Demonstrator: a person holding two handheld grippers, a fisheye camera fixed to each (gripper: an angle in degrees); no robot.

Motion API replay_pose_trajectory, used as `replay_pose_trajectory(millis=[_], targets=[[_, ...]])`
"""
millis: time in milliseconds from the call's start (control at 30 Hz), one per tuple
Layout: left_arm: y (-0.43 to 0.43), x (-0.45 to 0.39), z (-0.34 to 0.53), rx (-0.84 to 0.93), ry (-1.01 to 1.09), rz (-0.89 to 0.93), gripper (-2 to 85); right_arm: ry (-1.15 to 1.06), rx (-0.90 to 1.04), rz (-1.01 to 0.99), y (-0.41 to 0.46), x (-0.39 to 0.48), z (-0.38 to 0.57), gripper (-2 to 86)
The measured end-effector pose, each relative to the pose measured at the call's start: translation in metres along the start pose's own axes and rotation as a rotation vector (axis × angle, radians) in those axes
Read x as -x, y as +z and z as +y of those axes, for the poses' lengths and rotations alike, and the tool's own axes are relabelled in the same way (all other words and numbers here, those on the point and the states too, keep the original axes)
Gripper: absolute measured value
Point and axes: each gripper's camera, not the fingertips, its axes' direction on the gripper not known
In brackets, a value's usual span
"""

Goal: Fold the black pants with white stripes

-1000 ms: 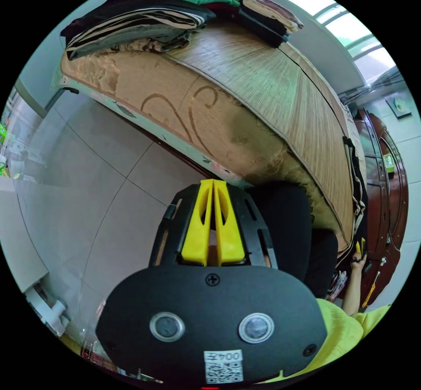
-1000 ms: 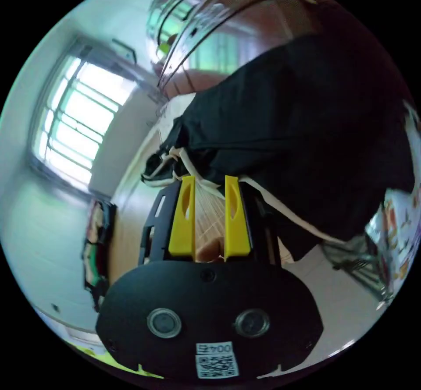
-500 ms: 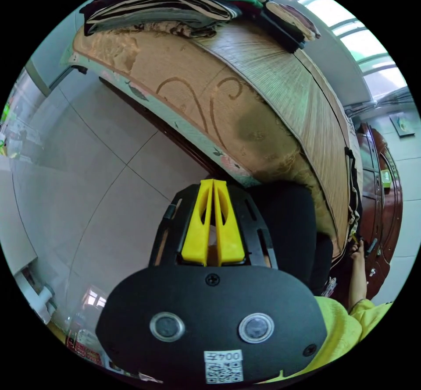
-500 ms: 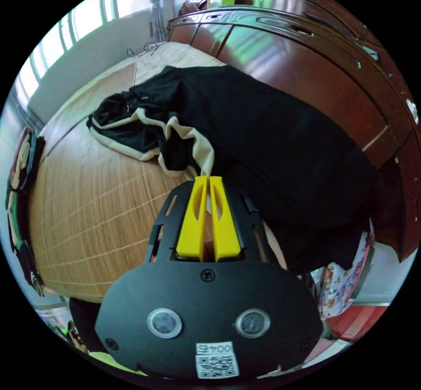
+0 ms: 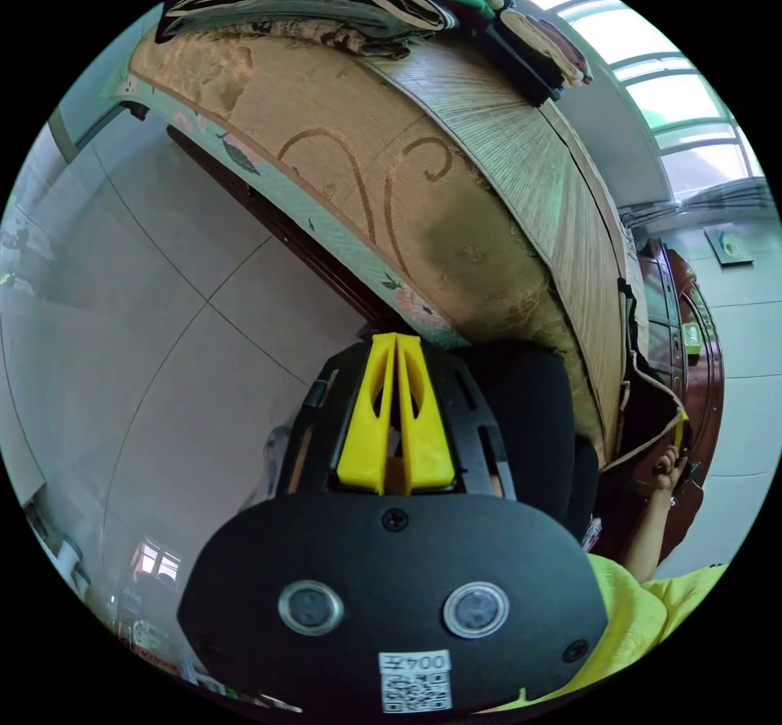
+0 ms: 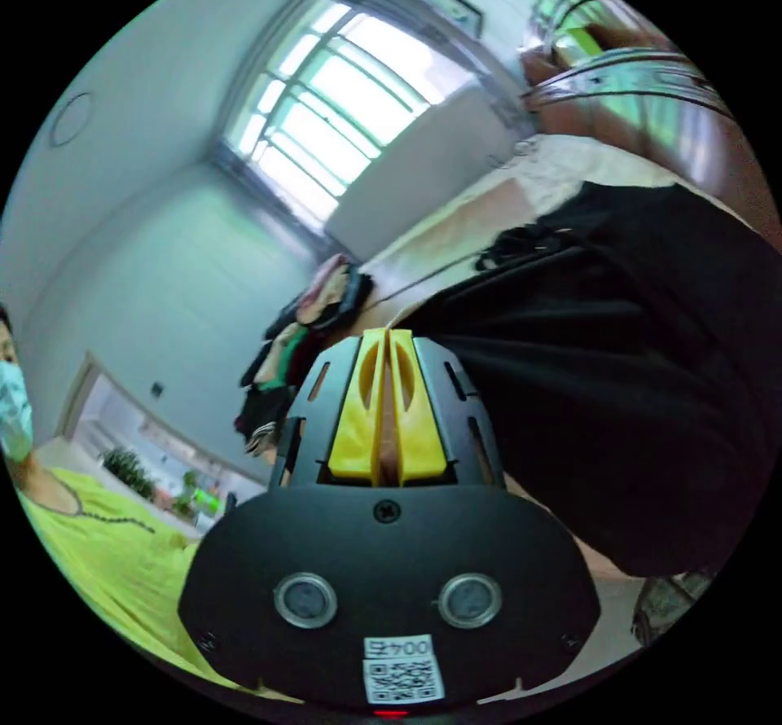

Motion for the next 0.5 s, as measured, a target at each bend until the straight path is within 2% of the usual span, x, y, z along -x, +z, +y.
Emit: replay_pose_trajectory(millis=[167, 267, 367, 500], targets=[[-0.025, -0.001, -0.007, -0.023, 0.023, 0.083, 0.1, -0.233, 0.113, -0.356, 0.08, 0.153, 0.028, -0.8], [-0.041, 0.001, -0.011, -0.038, 0.038, 0.153, 0.2, -0.328, 0.225, -0.424, 0.136, 0.239, 0.062, -0.7], [-0.054, 0.006, -0.015, -0.033, 0.064, 0.239, 0.4, -0.24, 0.369, -0.559, 0.192, 0.285, 0.106, -0.7], [-0.069, 0.008, -0.02, -0.014, 0.121, 0.336, 0.9, -0.069, 0.532, -0.482, 0.239, 0.293, 0.154, -0.7]])
